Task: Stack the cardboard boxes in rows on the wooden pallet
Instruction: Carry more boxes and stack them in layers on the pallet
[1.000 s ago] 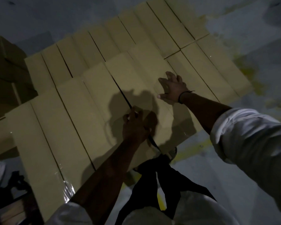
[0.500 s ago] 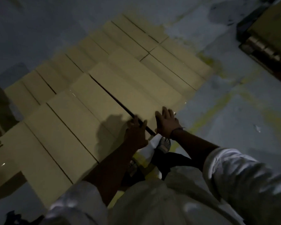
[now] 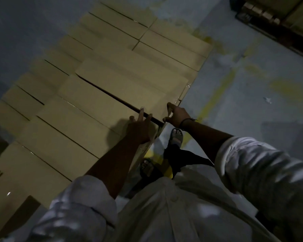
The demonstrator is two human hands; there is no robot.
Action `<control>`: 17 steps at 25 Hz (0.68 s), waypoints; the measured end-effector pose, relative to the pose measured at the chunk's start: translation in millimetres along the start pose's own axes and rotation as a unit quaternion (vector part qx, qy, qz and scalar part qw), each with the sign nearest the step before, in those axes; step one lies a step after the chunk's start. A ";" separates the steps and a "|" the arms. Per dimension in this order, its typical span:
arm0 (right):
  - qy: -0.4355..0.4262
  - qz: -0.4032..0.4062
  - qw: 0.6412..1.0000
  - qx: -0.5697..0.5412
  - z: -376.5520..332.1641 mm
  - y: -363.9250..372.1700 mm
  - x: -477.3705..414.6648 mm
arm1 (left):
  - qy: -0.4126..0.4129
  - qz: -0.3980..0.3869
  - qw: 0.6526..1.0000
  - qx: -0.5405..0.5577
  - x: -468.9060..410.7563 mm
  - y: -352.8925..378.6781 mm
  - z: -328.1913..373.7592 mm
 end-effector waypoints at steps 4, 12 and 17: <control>0.000 0.003 1.000 0.005 -10.3 1.3 -0.3 | 0.034 -0.011 0.996 -0.080 3.9 -8.3 4.2; -0.017 -0.007 0.999 0.042 -14.0 15.5 -0.5 | 0.050 0.004 0.994 -0.099 22.1 -21.2 16.1; -0.035 -0.019 0.996 0.079 -13.8 12.3 -4.8 | 0.025 -0.026 0.994 -0.099 18.8 -25.5 20.6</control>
Point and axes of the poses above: each hand's wrist, its own x-axis away from the middle knuckle, its own y-axis out of the palm, z = x × y, the point moved 2 cm from there along -x, towards the middle knuckle, and after that the axes turned 15 degrees about x, right-handed, at the moved point
